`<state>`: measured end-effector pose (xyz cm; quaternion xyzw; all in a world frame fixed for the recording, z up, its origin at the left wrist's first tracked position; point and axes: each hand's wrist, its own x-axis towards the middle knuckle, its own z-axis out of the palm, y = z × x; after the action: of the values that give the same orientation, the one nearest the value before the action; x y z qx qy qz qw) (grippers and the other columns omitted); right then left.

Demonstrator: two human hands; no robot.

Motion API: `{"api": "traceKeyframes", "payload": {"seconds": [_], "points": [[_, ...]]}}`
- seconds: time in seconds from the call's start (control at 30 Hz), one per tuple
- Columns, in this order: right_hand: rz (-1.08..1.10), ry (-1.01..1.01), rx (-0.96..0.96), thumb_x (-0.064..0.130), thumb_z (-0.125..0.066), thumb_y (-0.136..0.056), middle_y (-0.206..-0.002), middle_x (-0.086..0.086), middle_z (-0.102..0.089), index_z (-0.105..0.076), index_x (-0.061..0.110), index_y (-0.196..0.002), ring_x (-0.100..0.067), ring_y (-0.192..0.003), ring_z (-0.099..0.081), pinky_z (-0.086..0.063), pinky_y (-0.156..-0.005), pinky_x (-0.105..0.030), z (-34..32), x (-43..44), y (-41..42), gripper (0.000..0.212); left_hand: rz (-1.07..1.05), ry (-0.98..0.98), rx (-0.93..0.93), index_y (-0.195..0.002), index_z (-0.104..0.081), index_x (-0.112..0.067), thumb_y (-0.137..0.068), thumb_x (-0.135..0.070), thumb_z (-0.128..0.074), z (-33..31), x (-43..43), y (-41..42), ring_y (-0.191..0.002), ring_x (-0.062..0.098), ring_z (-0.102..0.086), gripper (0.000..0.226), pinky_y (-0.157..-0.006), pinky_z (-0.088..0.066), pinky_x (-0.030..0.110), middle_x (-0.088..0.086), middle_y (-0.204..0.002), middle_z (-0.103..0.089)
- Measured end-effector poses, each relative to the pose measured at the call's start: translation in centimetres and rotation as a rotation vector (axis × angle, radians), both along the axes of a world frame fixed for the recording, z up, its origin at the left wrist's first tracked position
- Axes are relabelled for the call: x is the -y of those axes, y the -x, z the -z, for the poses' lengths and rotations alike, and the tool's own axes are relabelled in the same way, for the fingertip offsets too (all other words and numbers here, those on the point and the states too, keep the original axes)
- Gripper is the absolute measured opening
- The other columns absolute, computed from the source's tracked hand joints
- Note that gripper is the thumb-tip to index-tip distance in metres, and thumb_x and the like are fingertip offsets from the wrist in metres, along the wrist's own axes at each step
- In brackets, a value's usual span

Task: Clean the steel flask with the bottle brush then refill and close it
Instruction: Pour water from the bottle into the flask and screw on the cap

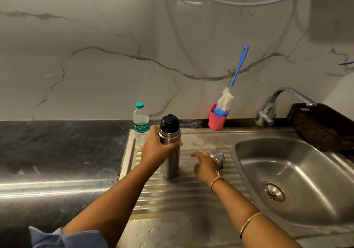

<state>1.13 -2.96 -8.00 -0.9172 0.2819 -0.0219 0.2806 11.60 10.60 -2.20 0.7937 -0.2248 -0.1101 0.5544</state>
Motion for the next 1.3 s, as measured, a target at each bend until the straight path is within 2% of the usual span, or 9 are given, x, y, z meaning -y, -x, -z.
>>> {"api": "traceKeyframes", "payload": {"seconds": [0.1, 0.23, 0.4, 0.47, 0.67, 0.83, 1.0, 1.13, 1.3], "points": [[-0.01, 0.084, -0.043, 0.008, -0.054, -0.086, -0.128, -0.004, -0.057, -0.066, 0.02, -0.111, -0.022, -0.121, -0.05, -0.036, -0.104, -0.026, -0.5, 1.2, 0.0, 0.03, 0.002, -0.001, -0.014, -0.113, -0.037, -0.03, -0.066, -0.028, -0.084, 0.1, 0.0, -0.1, -0.106, 0.016, -0.051, 0.067, -0.091, -0.048, 0.038, -0.001, -0.124, -0.055], [0.096, 0.277, -0.075, 0.014, -0.052, -0.085, -0.13, -0.007, -0.048, -0.059, 0.027, -0.12, -0.03, -0.119, -0.046, -0.042, -0.1, -0.036, -0.9, 4.7, -0.2, 0.038, 0.01, -0.007, -0.024, -0.115, -0.036, -0.029, -0.067, -0.028, -0.083, 0.1, -0.1, -0.1, -0.112, 0.02, -0.052, 0.067, -0.092, -0.047, 0.039, 0.002, -0.13, -0.054], [0.066, 0.125, -0.304, 0.028, -0.045, -0.089, -0.157, -0.01, -0.005, -0.029, 0.037, -0.143, -0.04, -0.139, -0.02, -0.025, -0.114, -0.042, 0.7, 7.8, 0.1, 0.057, 0.018, -0.018, -0.037, -0.114, -0.035, -0.03, -0.067, -0.029, -0.084, -0.2, -0.1, -0.1, -0.111, 0.019, -0.051, 0.067, -0.094, -0.047, 0.041, 0.002, -0.13, -0.054], [0.058, 0.064, -0.309, 0.029, -0.045, -0.09, -0.157, -0.011, -0.001, -0.025, 0.036, -0.145, -0.037, -0.141, -0.018, -0.024, -0.115, -0.039, 1.5, 8.4, 0.1, 0.06, 0.019, -0.03, -0.04, -0.114, -0.036, -0.03, -0.067, -0.028, -0.084, -0.3, 0.0, -0.1, -0.115, 0.022, -0.052, 0.067, -0.096, -0.048, 0.043, 0.002, -0.131, -0.054], [0.087, 0.077, -0.153, 0.018, -0.06, -0.084, -0.131, -0.015, -0.043, -0.052, 0.016, -0.128, -0.035, -0.116, -0.05, -0.04, -0.098, -0.031, 1.6, 7.9, 0.1, 0.045, 0.015, -0.035, -0.053, -0.114, -0.034, -0.032, -0.066, -0.029, -0.084, -0.3, 0.0, -0.1, -0.115, 0.022, -0.051, 0.069, -0.095, -0.047, 0.042, 0.0, -0.13, -0.053], [0.116, -0.103, 0.212, 0.014, -0.07, -0.076, -0.123, -0.016, -0.051, -0.055, 0.015, -0.126, -0.031, -0.108, -0.054, -0.043, -0.087, -0.027, -4.3, 6.6, -2.2, 0.051, 0.018, -0.038, -0.042, -0.113, -0.034, -0.033, -0.066, -0.031, -0.084, -0.1, -0.1, -0.2, -0.111, 0.019, -0.05, 0.069, -0.094, -0.047, 0.042, -0.006, -0.121, -0.052], [-0.152, -0.314, 0.452, 0.008, -0.07, -0.077, -0.117, -0.008, -0.059, -0.054, 0.021, -0.126, -0.026, -0.107, -0.059, -0.052, -0.092, -0.037, -13.4, 3.6, -4.0, 0.053, 0.014, -0.028, -0.049, -0.113, -0.038, -0.031, -0.063, -0.031, -0.086, 0.1, -0.1, -0.4, -0.105, 0.015, -0.051, 0.069, -0.092, -0.049, 0.042, -0.009, -0.113, -0.053], [-0.406, -0.255, 0.346, 0.007, -0.069, -0.077, -0.12, -0.009, -0.057, -0.051, 0.024, -0.128, -0.024, -0.104, -0.06, -0.054, -0.089, -0.034, -17.6, 0.6, -4.3, 0.056, 0.018, -0.028, -0.048, -0.114, -0.039, -0.03, -0.064, -0.031, -0.085, 0.1, -0.1, -0.5, -0.103, 0.016, -0.052, 0.068, -0.089, -0.05, 0.04, -0.008, -0.112, -0.053], [-0.544, 0.028, 0.109, 0.004, -0.068, -0.077, -0.132, -0.008, -0.05, -0.046, 0.021, -0.133, -0.025, -0.114, -0.052, -0.051, -0.091, -0.031, -17.9, -2.1, -5.3, 0.062, 0.022, -0.002, -0.049, -0.114, -0.038, -0.03, -0.065, -0.029, -0.085, 0.5, 0.0, -0.5, -0.1, 0.013, -0.051, 0.068, -0.083, -0.048, 0.033, -0.009, -0.111, -0.051]]}}
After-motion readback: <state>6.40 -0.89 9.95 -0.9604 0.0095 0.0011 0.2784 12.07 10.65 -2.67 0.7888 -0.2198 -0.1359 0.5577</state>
